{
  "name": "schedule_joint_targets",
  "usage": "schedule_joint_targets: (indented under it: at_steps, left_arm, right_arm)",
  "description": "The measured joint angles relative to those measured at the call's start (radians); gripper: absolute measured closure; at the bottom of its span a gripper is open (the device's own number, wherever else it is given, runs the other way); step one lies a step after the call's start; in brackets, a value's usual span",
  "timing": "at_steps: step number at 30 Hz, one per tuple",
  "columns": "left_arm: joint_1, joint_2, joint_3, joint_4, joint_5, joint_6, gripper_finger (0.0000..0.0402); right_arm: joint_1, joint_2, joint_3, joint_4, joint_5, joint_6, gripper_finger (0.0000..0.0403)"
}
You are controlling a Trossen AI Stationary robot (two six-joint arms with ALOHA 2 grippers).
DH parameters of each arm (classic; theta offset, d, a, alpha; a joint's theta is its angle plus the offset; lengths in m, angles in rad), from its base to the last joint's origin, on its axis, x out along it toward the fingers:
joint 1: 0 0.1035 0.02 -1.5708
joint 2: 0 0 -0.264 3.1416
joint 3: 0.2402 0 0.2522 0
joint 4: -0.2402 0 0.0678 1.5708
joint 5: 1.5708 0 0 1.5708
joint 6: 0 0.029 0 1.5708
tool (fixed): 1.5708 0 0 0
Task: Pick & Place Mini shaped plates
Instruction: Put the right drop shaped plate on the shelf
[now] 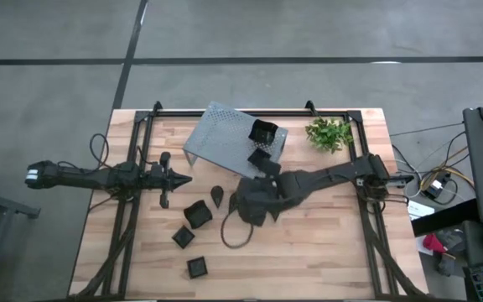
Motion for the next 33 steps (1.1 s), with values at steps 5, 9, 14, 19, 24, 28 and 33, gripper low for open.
schedule_joint_targets:
  at_steps: [5,9,14,19,24,28,33]
  left_arm:
    - [0.000,0.000,0.000,0.000,0.000,0.000,0.0401]
    - [0.000,0.000,0.000,0.000,0.000,0.000,0.0401]
    - [0.000,0.000,0.000,0.000,0.000,0.000,0.0401]
    - [0.000,0.000,0.000,0.000,0.000,0.000,0.0401]
    - [0.000,0.000,0.000,0.000,0.000,0.000,0.0401]
    - [0.000,0.000,0.000,0.000,0.000,0.000,0.0401]
    - [0.000,0.000,0.000,0.000,0.000,0.000,0.0401]
  right_arm:
    - [0.051,0.000,0.000,0.008,0.029,-0.003,0.0349]
    - [0.103,0.000,-0.014,0.009,0.057,-0.011,0.0359]
    - [0.167,0.000,-0.072,0.009,0.071,-0.007,0.0371]
    - [0.193,0.000,-0.168,0.010,0.073,0.112,0.0370]
    - [0.211,-0.003,-0.256,0.011,0.016,0.190,0.0363]
    - [0.222,-0.006,-0.318,0.009,-0.012,0.287,0.0362]
    - [0.221,-0.033,-0.376,0.017,-0.057,0.483,0.0362]
